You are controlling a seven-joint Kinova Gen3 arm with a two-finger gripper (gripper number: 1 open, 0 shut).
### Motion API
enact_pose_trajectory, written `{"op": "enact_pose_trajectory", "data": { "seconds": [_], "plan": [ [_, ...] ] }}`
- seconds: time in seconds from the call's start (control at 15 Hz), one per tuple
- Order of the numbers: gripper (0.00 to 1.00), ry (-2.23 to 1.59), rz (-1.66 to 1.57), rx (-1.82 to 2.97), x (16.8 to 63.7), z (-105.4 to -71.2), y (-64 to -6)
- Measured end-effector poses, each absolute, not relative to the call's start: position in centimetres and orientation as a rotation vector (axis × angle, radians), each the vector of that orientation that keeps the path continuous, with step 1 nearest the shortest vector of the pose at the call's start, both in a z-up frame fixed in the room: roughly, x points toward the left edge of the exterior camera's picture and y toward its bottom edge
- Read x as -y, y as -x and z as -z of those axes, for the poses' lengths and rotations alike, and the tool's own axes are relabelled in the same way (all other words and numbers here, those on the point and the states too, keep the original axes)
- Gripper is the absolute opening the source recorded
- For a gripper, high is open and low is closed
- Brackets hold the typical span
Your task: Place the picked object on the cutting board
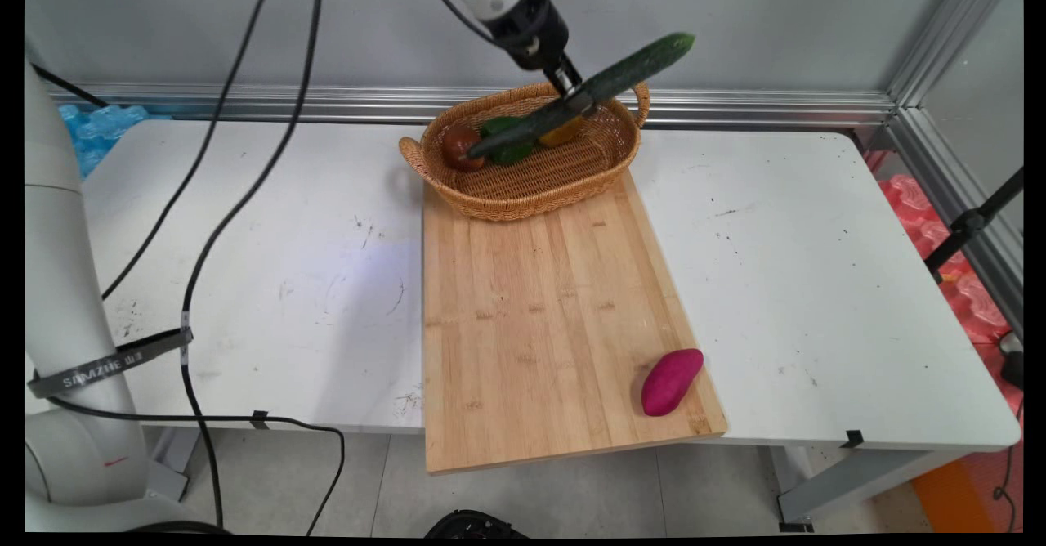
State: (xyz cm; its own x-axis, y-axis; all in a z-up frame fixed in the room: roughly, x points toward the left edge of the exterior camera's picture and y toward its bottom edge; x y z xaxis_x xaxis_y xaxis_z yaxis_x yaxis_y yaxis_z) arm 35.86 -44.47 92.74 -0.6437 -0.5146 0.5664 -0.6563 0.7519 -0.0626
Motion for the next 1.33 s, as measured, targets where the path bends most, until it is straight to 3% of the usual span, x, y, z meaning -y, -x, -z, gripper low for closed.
{"op": "enact_pose_trajectory", "data": {
  "seconds": [0.33, 0.67, 0.93, 1.33],
  "plan": [
    [0.00, -0.881, -0.346, 2.410, 41.3, -96.9, -35.3],
    [0.00, -0.916, -0.304, 2.445, 36.7, -98.1, -34.3],
    [0.00, -0.962, -0.273, 2.475, 33.5, -97.2, -33.0],
    [0.00, -1.064, -0.264, 2.525, 31.6, -92.7, -31.7]
  ]
}}
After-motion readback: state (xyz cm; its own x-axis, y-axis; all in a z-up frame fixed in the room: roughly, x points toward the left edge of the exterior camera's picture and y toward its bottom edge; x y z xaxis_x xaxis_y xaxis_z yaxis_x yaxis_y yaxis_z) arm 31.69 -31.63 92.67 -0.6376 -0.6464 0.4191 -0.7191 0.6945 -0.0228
